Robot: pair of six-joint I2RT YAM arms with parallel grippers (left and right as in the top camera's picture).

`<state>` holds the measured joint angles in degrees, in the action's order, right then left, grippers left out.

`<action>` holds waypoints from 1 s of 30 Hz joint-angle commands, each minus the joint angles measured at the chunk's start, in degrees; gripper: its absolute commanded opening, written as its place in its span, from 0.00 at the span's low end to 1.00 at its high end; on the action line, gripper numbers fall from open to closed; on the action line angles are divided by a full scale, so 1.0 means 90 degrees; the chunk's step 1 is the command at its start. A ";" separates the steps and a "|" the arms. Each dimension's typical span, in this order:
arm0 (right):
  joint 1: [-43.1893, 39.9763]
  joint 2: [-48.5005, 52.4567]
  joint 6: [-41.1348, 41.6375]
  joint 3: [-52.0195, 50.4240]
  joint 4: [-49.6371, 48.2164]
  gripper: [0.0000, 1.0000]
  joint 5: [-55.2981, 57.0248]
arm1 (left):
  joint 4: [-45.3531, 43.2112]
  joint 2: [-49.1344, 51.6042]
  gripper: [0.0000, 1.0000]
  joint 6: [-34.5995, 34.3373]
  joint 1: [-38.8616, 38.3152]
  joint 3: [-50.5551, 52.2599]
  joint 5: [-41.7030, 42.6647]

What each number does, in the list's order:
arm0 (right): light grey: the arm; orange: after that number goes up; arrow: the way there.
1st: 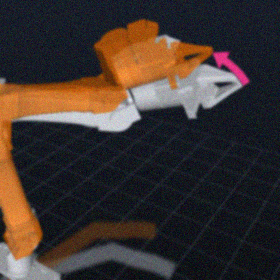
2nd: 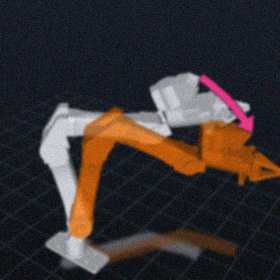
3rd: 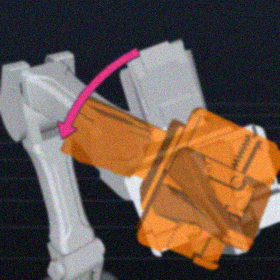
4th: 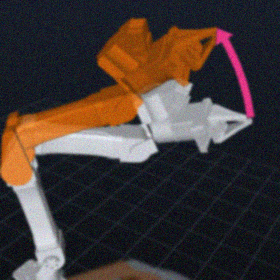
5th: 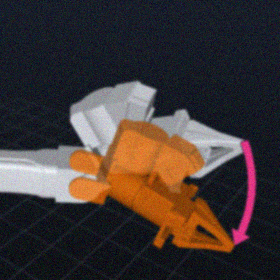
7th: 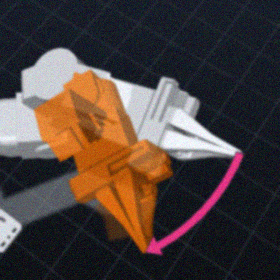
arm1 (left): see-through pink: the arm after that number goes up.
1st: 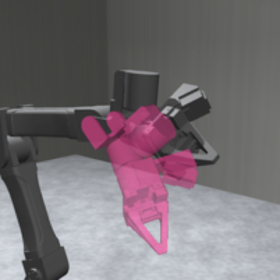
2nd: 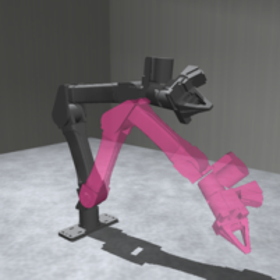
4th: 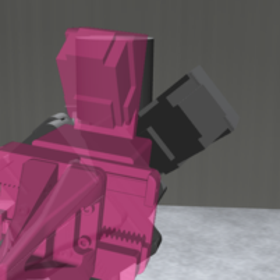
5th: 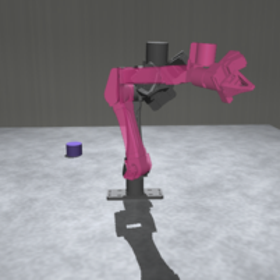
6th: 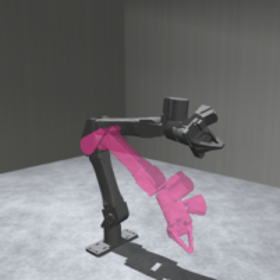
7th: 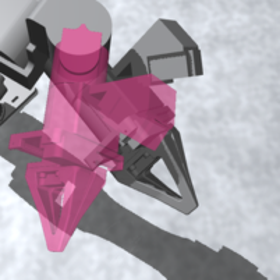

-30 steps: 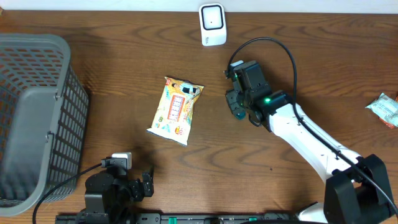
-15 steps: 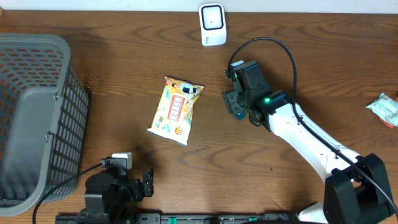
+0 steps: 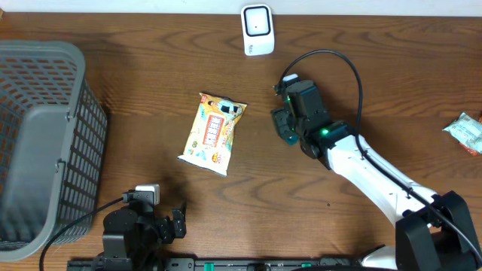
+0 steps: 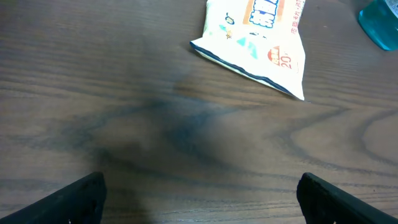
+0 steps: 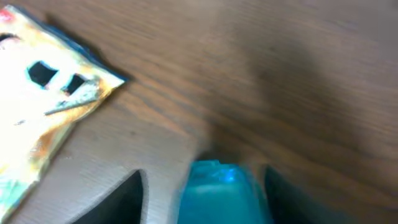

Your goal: Scan the item barcode

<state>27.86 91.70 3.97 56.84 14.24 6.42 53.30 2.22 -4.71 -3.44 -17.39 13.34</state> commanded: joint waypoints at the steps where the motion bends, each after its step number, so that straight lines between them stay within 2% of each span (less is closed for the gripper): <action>1: 0.0022 0.0265 0.0034 -0.0442 0.0202 0.31 0.0068 | 0.0187 -0.0010 0.98 -0.0034 -0.0015 0.0073 -0.0015; 5: 0.0022 0.0265 0.0034 -0.0517 0.0204 0.02 0.0085 | 0.0187 -0.0010 0.98 -0.0034 -0.0015 0.0075 -0.0015; 14: -0.0070 0.0075 0.0250 -0.0087 0.0340 0.01 -0.0134 | 0.0187 -0.0010 0.98 -0.0034 -0.0015 0.0075 -0.0015; 17: -0.0202 -0.0197 0.0406 0.0425 0.0782 0.01 -0.1350 | 0.0187 -0.0010 0.98 -0.0034 -0.0015 0.0075 -0.0015; 25: -0.1132 -0.0583 0.0911 0.0894 0.0998 0.01 -0.6205 | 0.0187 -0.0010 0.98 -0.0034 -0.0015 0.0075 -0.0015; 30: -0.1654 -0.0566 0.0804 0.0879 0.1015 0.01 -0.7810 | 0.0187 -0.0010 0.98 -0.0034 -0.0015 0.0075 -0.0015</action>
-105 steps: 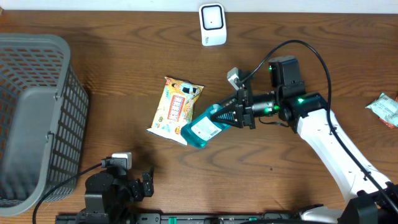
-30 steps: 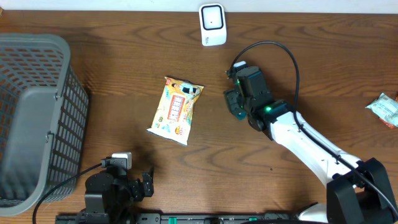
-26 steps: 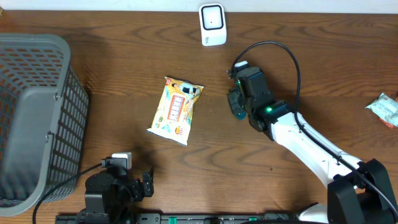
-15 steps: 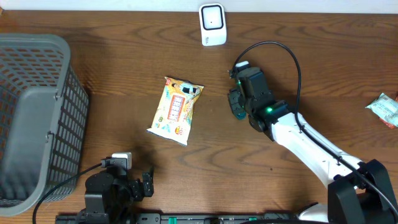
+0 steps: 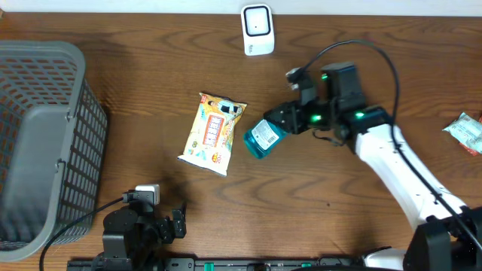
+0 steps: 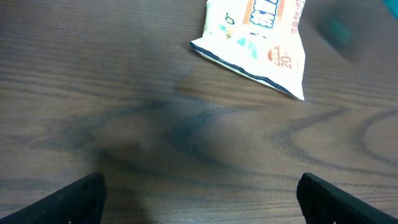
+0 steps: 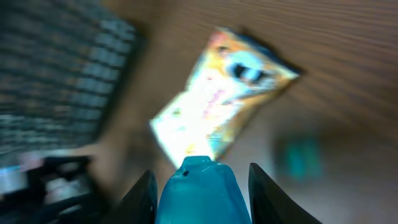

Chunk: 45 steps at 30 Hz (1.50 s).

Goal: Scan the item barcode
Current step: 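Carry the Listerine bottle toward the scanner, then hold the Listerine bottle in front of the white scanner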

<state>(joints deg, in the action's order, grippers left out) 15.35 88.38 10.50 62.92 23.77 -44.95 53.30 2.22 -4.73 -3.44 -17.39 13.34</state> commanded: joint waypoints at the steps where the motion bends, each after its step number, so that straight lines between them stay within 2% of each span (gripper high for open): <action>1: -0.0316 -0.0202 -0.0027 0.0204 -0.0058 0.01 -0.2263 | 0.0187 -0.0010 0.98 -0.0032 -0.0015 0.0075 -0.0015; 8: -0.0367 -0.0202 -0.0051 0.0204 -0.0114 0.01 -0.2283 | 0.0187 -0.0010 0.98 -0.0032 -0.0015 0.0075 -0.0015; 11: -0.0347 -0.0202 -0.0032 0.0206 -0.0114 0.01 -0.1554 | 0.0187 -0.0010 0.98 -0.0032 -0.0015 0.0075 -0.0015; 18: 0.0078 -0.0202 -0.0039 0.0447 0.0051 0.01 0.1001 | 0.0187 -0.0010 0.98 -0.0032 -0.0015 0.0075 -0.0015; 24: 0.0860 -0.0119 -0.0522 0.1161 0.0367 0.01 0.4439 | 0.0187 -0.0010 0.98 -0.0032 -0.0015 0.0075 -0.0015; 27: 0.1090 0.0121 -0.0833 0.1467 0.0355 0.01 0.5561 | 0.0187 -0.0010 0.98 -0.0032 -0.0015 0.0075 -0.0015; 33: 0.1139 0.1343 -0.1591 0.2584 0.0109 0.01 0.7033 | 0.0187 -0.0010 0.98 -0.0032 -0.0015 0.0075 -0.0015; 45: 0.1304 0.4787 -0.3478 0.6674 -0.0015 0.01 0.9629 | 0.0187 -0.0010 0.98 -0.0032 -0.0015 0.0075 -0.0015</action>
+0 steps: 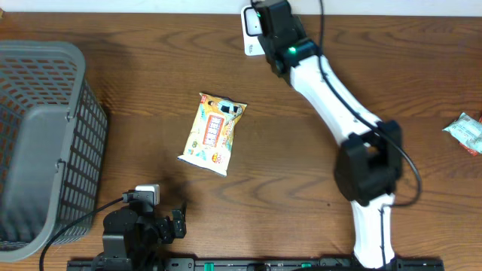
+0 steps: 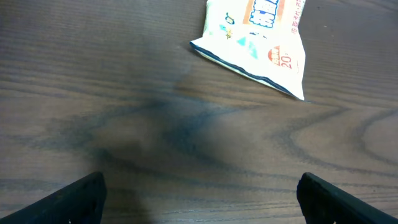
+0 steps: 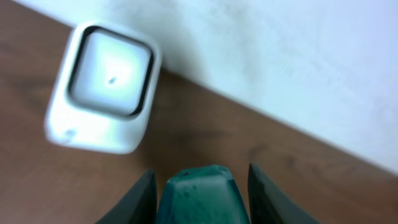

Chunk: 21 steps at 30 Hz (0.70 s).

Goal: Scan the item barcode
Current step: 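Hold the Listerine bottle in front of the white scanner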

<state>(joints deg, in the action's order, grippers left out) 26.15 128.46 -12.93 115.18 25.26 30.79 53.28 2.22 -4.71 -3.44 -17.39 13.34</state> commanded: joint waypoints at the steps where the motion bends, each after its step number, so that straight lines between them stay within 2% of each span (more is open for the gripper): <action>1: 0.0131 0.0549 -0.1112 0.1107 -0.0328 0.01 0.1394 | 0.0189 -0.0010 0.98 -0.0034 -0.0015 0.0075 -0.0015; 5: 0.0306 0.1246 -0.2246 0.1795 -0.1144 0.01 0.1904 | 0.0189 -0.0010 0.98 -0.0034 -0.0015 0.0075 -0.0015; 9: 0.0639 0.1970 -0.3861 0.2195 -0.2589 0.01 0.2234 | 0.0189 -0.0010 0.98 -0.0034 -0.0015 0.0075 -0.0015; 11: 0.0755 0.2195 -0.4354 0.2222 -0.3218 0.01 0.2271 | 0.0189 -0.0010 0.98 -0.0034 -0.0015 0.0075 -0.0015; 17: 0.0976 0.2613 -0.5190 0.2227 -0.3927 0.01 0.2140 | 0.0189 -0.0010 0.98 -0.0034 -0.0015 0.0075 -0.0015; 21: 0.0986 0.2715 -0.5343 0.2227 -0.4007 0.02 0.2161 | 0.0189 -0.0010 0.98 -0.0034 -0.0015 0.0075 -0.0015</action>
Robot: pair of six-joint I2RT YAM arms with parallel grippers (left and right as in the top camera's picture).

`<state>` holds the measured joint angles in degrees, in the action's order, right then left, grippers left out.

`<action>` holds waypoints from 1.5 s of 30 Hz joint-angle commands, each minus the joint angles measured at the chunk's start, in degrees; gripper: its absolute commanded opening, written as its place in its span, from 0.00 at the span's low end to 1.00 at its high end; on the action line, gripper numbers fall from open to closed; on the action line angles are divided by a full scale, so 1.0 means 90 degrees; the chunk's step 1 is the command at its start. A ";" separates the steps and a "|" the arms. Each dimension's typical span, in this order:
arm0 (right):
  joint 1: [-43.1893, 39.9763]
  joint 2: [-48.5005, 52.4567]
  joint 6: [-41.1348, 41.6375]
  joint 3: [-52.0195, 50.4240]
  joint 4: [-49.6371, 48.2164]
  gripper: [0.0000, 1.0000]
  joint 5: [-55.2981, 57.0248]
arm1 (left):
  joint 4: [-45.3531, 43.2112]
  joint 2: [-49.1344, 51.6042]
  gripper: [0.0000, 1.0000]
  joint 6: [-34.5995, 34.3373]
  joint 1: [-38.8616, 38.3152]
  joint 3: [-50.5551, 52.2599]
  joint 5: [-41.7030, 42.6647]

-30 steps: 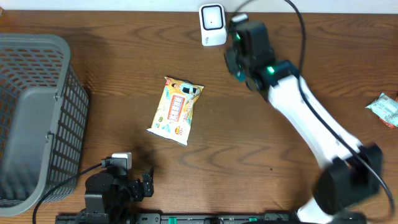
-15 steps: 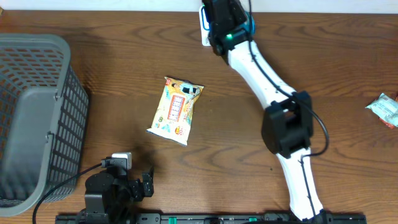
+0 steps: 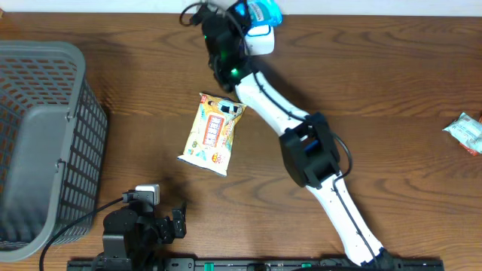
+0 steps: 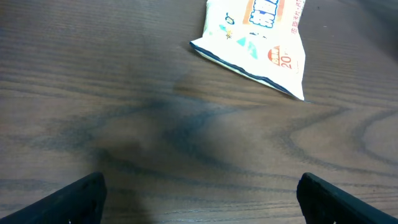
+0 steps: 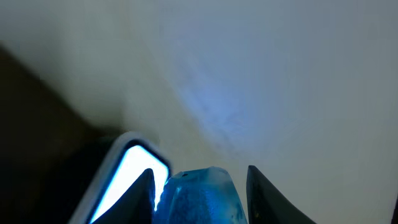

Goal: Scan the item barcode
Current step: 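Hold the Listerine bottle in front of the white scanner, then carry the Listerine bottle to the right edge and release it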

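Note:
My right gripper (image 5: 202,199) is shut on a small translucent blue item (image 5: 200,194). It holds the item just beside the lit window of the white barcode scanner (image 5: 127,180), with the white wall behind. Overhead, the blue item (image 3: 265,10) is at the table's far edge, directly over the scanner (image 3: 261,42), with the right arm stretched up to it. My left gripper (image 4: 202,196) is open low over bare wood at the near edge, with nothing between its fingertips (image 4: 81,196).
A yellow snack bag (image 3: 213,134) lies mid-table and also shows in the left wrist view (image 4: 258,37). A grey mesh basket (image 3: 38,135) stands at the left. A small wrapped packet (image 3: 467,132) lies at the right edge.
The right wrist has turned and shifted left at the scanner. The blue item now sits beside the scanner's lit window, where before it pointed down above the scanner. The left arm has not moved.
The right gripper was around the blue item on the table, right of the snack bag. Then it held the item in the air beside the bag, label up. Then the item was above the scanner at the far edge, and now it is by the lit window.

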<state>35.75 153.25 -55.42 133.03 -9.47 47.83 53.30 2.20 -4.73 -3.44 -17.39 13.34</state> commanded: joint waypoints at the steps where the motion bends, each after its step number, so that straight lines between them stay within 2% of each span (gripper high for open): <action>1: -0.0087 -0.0034 -0.0668 0.0243 -0.0155 0.02 0.0301 | 0.0187 -0.0007 0.98 -0.0032 -0.0015 0.0075 -0.0015; 8: -0.0214 -0.0034 -0.0981 0.0243 -0.0328 0.03 0.0532 | 0.0187 -0.0007 0.98 -0.0032 -0.0015 0.0075 -0.0015; 12: -0.0369 -0.0041 -0.0486 0.0243 -0.0131 0.02 0.1236 | 0.0187 -0.0007 0.98 -0.0032 -0.0015 0.0075 -0.0015; 15: -0.0673 -0.0078 0.0017 0.0243 0.0449 0.02 0.1909 | 0.0187 -0.0007 0.98 -0.0032 -0.0015 0.0075 -0.0015; 18: -0.1158 -0.0080 0.0491 0.0243 0.1241 0.01 0.2654 | 0.0187 -0.0007 0.98 -0.0032 -0.0015 0.0075 -0.0015; 23: -0.2006 -0.0100 0.2069 0.0243 0.3254 0.01 0.2936 | 0.0187 -0.0007 0.98 -0.0032 -0.0015 0.0075 -0.0015; 29: -0.3087 -0.0100 0.4175 0.0243 0.5904 0.01 0.2130 | 0.0187 -0.0007 0.98 -0.0032 -0.0015 0.0075 -0.0015; 32: -0.3708 -0.0100 0.4626 0.0243 0.6523 0.02 0.1622 | 0.0187 -0.0007 0.98 -0.0032 -0.0015 0.0075 -0.0015; 35: -0.4347 -0.0100 0.4702 0.0240 0.6868 0.03 0.1324 | 0.0187 -0.0007 0.98 -0.0032 -0.0015 0.0075 -0.0015; 39: -0.5112 -0.0100 0.5022 0.0240 0.7026 0.14 0.0986 | 0.0187 -0.0007 0.98 -0.0032 -0.0015 0.0075 -0.0015; 45: -0.5622 -0.0100 0.5544 0.0243 0.7468 0.56 -0.0138 | 0.0187 -0.0007 0.98 -0.0032 -0.0015 0.0075 -0.0015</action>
<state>-14.13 154.01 -11.00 134.32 56.47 55.16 53.30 2.22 -4.73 -3.44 -17.39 13.34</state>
